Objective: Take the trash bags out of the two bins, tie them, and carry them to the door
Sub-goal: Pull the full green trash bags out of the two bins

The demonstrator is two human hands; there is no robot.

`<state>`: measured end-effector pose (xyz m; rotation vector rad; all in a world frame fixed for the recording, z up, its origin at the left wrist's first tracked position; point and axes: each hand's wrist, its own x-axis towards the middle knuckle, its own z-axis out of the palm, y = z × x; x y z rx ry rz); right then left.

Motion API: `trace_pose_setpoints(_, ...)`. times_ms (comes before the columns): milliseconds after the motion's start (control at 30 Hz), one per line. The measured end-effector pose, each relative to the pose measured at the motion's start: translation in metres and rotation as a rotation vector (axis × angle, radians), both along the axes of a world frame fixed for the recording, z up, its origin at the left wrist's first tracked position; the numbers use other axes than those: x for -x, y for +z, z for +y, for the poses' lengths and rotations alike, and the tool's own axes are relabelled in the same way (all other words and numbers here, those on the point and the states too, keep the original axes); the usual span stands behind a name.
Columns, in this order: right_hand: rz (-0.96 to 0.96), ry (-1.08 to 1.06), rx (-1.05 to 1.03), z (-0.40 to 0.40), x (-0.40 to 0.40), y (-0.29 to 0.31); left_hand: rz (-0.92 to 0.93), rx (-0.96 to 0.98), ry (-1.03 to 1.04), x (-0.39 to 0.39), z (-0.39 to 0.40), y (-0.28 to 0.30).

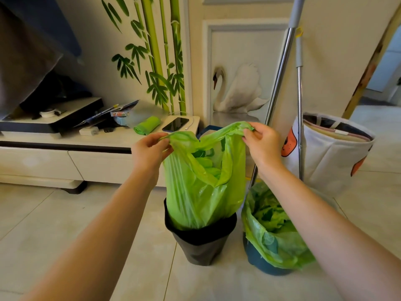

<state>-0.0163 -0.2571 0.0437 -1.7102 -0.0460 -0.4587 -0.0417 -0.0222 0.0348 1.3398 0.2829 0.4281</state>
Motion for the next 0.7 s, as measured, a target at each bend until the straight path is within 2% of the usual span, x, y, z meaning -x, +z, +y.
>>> trace_pose_setpoints(133, -0.097, 0.020, -0.025, 0.002, 0.009, 0.019, -0.086, -0.010, -0.004, 0.005, 0.004, 0.019)
trace_pose_setpoints(200, -0.212, 0.013, -0.117, -0.005, 0.058, 0.073, -0.193, -0.054, -0.017, 0.056, -0.004, 0.085)
trace_pose_setpoints(267, -0.255, 0.031, -0.141, -0.008, 0.061, 0.081, -0.203, -0.058, -0.039, 0.062, -0.005, 0.098)
trace_pose_setpoints(500, -0.327, 0.054, -0.169, -0.013, 0.077, 0.091, -0.225, -0.008, -0.097, 0.085, 0.006, 0.092)
trace_pose_setpoints(700, -0.356, 0.044, -0.222, -0.029, 0.111, 0.095, -0.218, 0.003, -0.225, 0.112, 0.012, 0.102)
